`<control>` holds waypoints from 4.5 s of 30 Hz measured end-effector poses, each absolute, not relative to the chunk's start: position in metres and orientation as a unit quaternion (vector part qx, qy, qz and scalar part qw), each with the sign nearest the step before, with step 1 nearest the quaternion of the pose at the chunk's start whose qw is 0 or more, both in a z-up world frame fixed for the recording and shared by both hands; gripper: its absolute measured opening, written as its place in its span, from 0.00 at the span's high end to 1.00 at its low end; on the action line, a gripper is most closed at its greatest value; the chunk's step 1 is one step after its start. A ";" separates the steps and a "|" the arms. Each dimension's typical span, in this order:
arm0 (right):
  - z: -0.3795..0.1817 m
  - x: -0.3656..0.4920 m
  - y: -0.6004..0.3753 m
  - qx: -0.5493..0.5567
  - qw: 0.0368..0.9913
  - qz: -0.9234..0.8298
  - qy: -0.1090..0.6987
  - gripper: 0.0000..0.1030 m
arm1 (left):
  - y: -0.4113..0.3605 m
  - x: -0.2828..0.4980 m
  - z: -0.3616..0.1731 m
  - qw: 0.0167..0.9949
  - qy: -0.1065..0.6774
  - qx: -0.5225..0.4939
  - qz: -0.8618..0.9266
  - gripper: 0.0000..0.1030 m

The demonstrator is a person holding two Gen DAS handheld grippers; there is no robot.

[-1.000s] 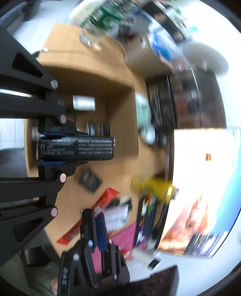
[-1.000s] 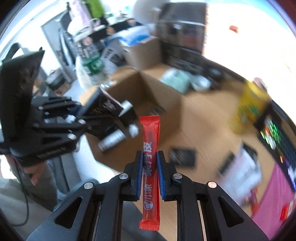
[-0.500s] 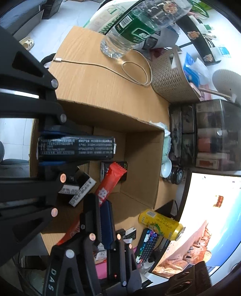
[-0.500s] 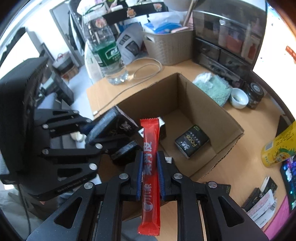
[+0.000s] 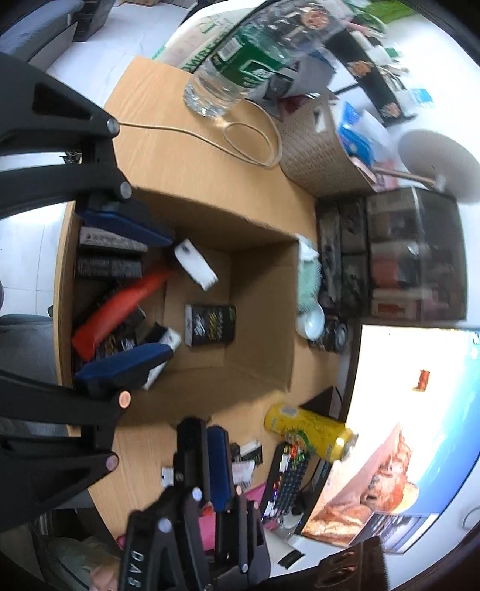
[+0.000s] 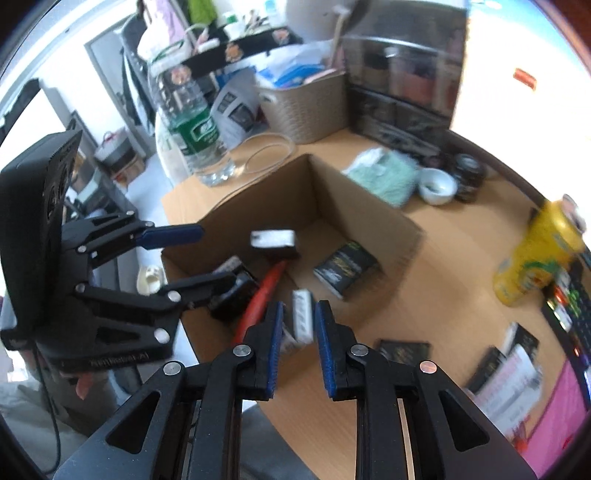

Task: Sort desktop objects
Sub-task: 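Open both tools to drop the pack and snack stick into the box, then grasp a black Face pack with the left tool while the right tool grasps a red-and-white lighter, then carry the black pack and the lighter over the cardboard box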

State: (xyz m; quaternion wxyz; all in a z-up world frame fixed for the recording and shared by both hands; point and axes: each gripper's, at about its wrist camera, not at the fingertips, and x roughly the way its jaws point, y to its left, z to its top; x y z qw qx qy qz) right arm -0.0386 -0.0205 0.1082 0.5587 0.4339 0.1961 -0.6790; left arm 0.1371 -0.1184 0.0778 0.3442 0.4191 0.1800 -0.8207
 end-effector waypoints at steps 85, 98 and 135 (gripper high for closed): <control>-0.032 -0.109 0.196 0.565 0.364 -0.728 0.134 0.76 | -0.058 -0.048 -0.042 0.207 0.230 0.535 -0.786 0.38; -0.038 -0.112 0.194 0.566 0.366 -0.728 0.125 0.76 | -0.042 -0.055 -0.033 0.204 0.190 0.541 -0.794 0.46; -0.035 -0.086 0.195 0.554 0.336 -0.742 0.172 0.75 | -0.004 -0.035 -0.050 0.203 0.171 0.559 -0.786 0.80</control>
